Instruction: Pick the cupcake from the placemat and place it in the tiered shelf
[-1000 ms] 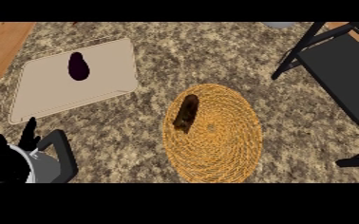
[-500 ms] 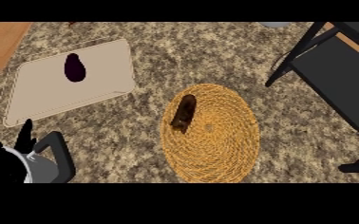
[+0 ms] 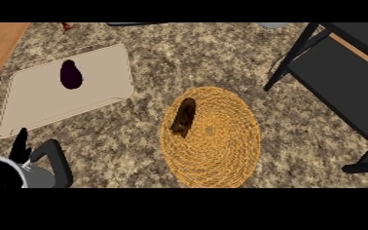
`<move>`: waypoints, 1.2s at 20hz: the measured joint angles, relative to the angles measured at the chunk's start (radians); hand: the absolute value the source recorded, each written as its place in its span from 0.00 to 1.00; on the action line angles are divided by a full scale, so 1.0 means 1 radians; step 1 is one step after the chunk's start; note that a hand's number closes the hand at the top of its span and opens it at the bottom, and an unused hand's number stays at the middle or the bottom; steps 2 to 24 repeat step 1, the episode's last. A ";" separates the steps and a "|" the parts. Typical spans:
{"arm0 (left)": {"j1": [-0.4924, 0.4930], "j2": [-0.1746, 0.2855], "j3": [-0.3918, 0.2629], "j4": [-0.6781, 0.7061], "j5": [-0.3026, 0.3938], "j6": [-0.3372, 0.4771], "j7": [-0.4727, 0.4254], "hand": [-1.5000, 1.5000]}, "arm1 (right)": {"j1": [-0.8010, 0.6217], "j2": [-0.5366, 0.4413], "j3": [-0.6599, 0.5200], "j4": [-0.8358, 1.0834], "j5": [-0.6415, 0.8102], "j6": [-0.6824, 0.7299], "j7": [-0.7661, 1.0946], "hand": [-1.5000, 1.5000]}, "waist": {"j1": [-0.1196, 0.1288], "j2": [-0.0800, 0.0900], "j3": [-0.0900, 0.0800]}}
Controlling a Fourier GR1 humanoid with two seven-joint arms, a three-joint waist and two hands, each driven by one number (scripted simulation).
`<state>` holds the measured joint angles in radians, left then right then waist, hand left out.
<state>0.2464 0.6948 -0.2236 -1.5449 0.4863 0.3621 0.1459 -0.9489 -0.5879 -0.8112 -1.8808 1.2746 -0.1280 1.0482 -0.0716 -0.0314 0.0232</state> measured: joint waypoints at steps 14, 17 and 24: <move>0.001 0.003 0.003 -0.001 0.006 -0.001 0.004 0.50 | 0.005 -0.002 -0.009 -0.032 -0.009 0.028 0.000 0.00 | -0.004 -0.001 0.000; 0.001 0.003 0.003 -0.001 0.006 -0.001 0.004 0.50 | 0.005 -0.002 -0.009 -0.032 -0.009 0.028 0.000 0.00 | -0.004 -0.001 0.000; 0.001 0.003 0.003 -0.001 0.006 -0.001 0.004 0.50 | 0.005 -0.002 -0.009 -0.032 -0.009 0.028 0.000 0.00 | -0.004 -0.001 0.000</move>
